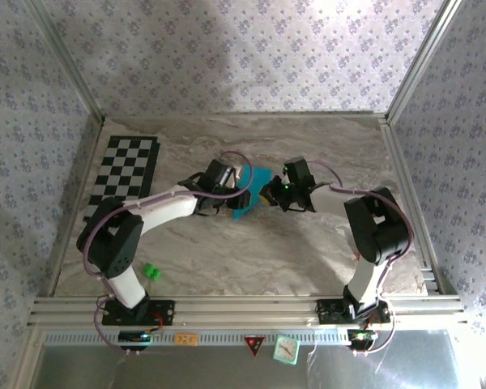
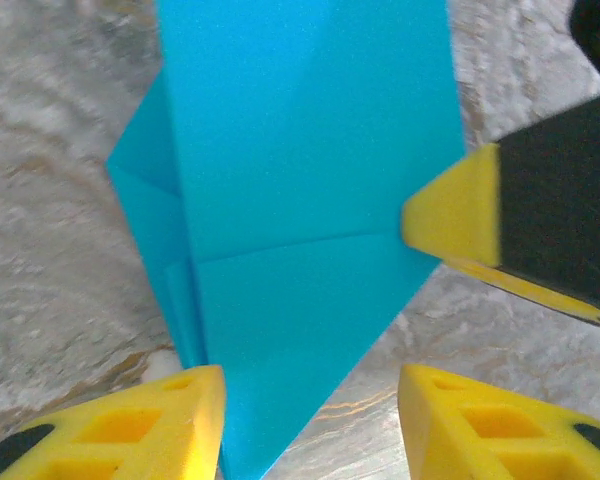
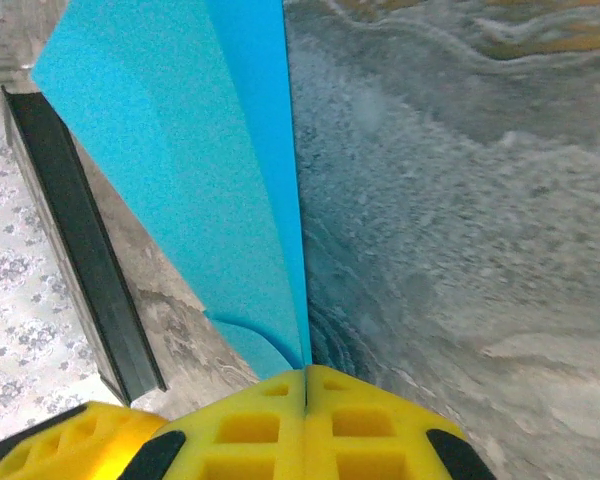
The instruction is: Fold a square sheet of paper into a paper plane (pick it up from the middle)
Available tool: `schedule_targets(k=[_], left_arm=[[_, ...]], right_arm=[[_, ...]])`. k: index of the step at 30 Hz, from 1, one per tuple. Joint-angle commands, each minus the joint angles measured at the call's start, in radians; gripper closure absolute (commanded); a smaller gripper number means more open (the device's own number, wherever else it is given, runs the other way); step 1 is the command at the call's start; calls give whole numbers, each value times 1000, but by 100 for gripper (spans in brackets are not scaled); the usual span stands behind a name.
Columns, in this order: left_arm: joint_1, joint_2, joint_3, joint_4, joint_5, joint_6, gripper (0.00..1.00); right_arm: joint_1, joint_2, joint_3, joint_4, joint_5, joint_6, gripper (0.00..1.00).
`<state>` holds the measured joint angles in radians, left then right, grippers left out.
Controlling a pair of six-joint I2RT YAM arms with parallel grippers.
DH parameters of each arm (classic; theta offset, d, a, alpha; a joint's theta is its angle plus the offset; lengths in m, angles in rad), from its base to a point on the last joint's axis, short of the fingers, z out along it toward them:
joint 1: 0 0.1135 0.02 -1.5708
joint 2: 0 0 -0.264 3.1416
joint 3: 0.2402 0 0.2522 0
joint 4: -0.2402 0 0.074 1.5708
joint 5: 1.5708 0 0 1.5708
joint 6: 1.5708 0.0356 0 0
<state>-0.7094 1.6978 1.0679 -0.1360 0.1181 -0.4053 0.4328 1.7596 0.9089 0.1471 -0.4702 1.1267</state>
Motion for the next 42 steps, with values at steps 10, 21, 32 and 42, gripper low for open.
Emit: schedule_targets(k=[10,21,32,42], left_arm=[[-81,-9,-102,162,-113,294,46],[-63,-45,-221,330,-92,478,46],[-32,0,-205,348,-68,580,46],[-28,58,-160,306,-59,638,51]], right_arm=[[-5,-30,10,-4,-35,48,95],[4,23,67,-37,-54,63,96],[9,50,95,-52,-69,72,96],[10,58,106,-64,-80,74,95]])
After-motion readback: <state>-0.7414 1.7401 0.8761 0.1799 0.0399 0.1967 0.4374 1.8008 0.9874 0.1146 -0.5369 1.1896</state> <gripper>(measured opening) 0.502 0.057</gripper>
